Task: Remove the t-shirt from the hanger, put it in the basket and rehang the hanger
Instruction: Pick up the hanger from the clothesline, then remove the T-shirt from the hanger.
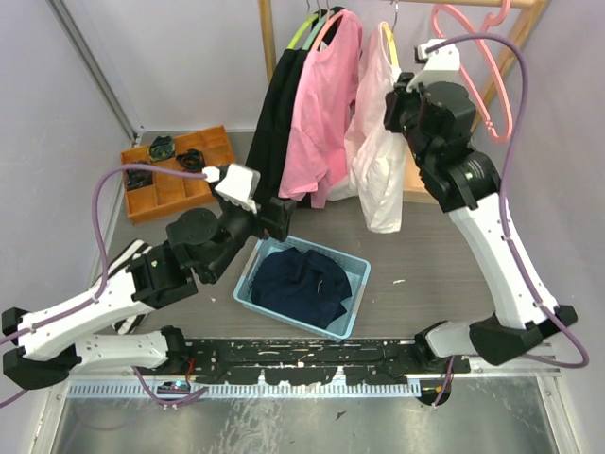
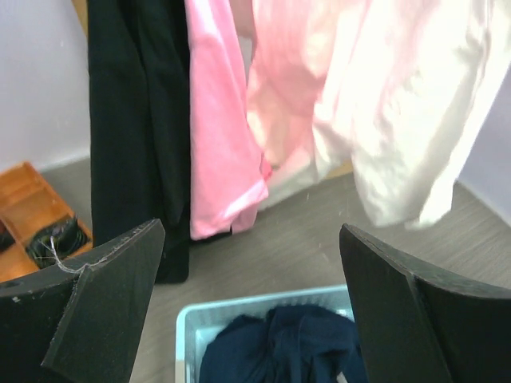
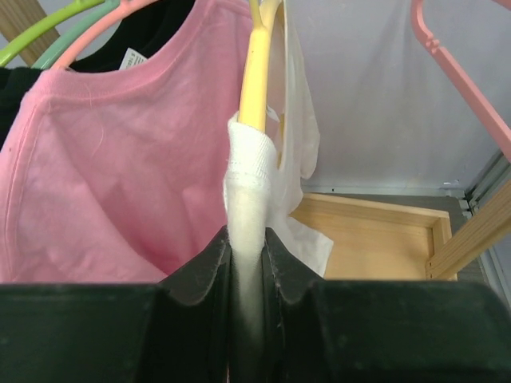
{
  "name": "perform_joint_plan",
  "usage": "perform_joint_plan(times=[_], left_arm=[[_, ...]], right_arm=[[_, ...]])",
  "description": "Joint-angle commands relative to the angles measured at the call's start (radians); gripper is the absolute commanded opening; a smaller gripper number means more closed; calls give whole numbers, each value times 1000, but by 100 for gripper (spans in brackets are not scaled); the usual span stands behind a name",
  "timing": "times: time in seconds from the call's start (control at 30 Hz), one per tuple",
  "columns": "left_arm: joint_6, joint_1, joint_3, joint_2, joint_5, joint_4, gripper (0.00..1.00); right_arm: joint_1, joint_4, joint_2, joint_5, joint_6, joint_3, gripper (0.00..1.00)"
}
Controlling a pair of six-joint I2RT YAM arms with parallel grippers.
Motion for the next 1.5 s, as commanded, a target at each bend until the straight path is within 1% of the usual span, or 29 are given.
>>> perform_joint_plan(times=[0.0, 0.17, 0.27, 0.4, 0.47, 0.57, 0.63, 0.77, 0.87, 0.97, 1.13, 1.47], left_arm=[[73, 35, 103, 44, 62, 88, 98], [62, 127, 255, 158, 176, 58, 98], [47, 176, 381, 250, 256, 23, 98], [43, 215, 564, 404, 335, 11, 98], [25, 244, 657, 476, 385, -11, 98], [-36, 300, 786, 572, 484, -44, 98], [-87, 324, 853, 629, 526, -50, 98], [-137, 345, 947, 714, 566, -42, 98], [-165, 351, 1024, 778, 588, -65, 98], [-203, 355, 1069, 825, 618, -72, 100], [-248, 356, 1090, 867, 639, -54, 97], [-295, 355, 1165, 947, 650, -49, 96]], right_arm=[[1, 136, -158, -28, 9, -63, 1], [1, 146, -281, -72, 12, -176, 1], [1, 167, -362, -97, 20, -255, 1], [1, 219, -462, -136, 39, -371, 1], [1, 237, -505, -179, 48, -416, 1], [1, 253, -548, -197, 64, -472, 1], [1, 266, -577, -203, 73, -508, 1], [1, 284, -615, -225, 87, -557, 1], [2, 285, -630, -242, 97, -572, 1], [2, 289, -645, -264, 110, -582, 1], [1, 285, -653, -267, 111, -589, 1], [1, 283, -649, -277, 109, -590, 1]])
